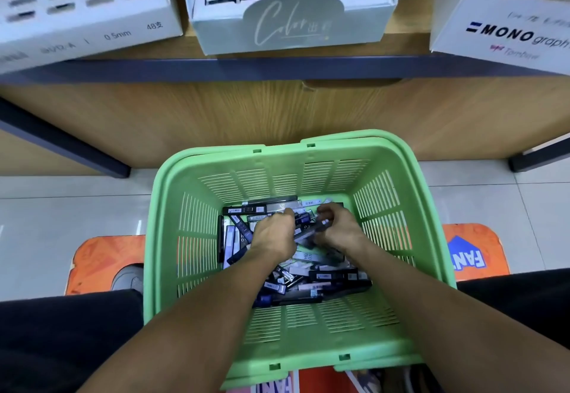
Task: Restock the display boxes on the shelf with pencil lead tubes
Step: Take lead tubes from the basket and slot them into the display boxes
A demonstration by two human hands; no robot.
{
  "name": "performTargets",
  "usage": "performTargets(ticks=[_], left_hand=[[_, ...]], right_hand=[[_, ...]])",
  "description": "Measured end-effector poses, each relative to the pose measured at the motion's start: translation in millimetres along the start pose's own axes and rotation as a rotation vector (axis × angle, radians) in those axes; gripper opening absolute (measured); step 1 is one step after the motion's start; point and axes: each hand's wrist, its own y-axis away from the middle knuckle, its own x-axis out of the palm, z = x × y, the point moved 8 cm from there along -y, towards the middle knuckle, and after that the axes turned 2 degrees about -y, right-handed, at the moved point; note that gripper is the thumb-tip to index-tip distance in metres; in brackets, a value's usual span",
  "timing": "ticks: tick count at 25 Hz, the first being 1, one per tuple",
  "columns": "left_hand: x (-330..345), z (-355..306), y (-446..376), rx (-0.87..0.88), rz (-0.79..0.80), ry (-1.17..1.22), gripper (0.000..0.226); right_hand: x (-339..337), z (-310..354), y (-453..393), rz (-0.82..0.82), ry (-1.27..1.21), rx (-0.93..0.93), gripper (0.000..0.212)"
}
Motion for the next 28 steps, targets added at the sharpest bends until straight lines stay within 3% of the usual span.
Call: performTargets(ticks=[3,6,9,13,16,19,21,25,28], left_hand=[[-5,16,0,-0.146,0.046,0.208,0.03],[2,31,6,-0.247,0.221,0.555,0.034],[4,33,22,-0.266,0.345,0.819,0.052],[4,37,39,-0.294,0.402,0.909,0.063],[6,41,50,-0.298,0.449,0.883,0.085],[2,41,54,-0.265,0.431,0.831,0.094],[0,39,57,-0.249,0.441,0.807,0.108],[-3,33,70,-0.253,0.537,0.822,0.113],[-5,27,76,-0.234,0.618,0.831,0.108]], right_hand=[[-5,11,-1,-0.059,-0.084,-0.035,0.045],[0,32,16,0.02,-0.167,-0.079,0.063],[13,48,32,0.147,-0.221,-0.111,0.077],[24,60,45,0.266,-0.156,-0.086,0.083],[28,73,54,0.295,-0.106,-0.114,0.079],[27,82,53,0.241,-0.343,-0.145,0.046],[29,83,52,0.23,-0.316,-0.162,0.023],[38,97,61,0.247,-0.035,-0.205,0.039],[42,101,60,0.25,0.011,-0.209,0.049]])
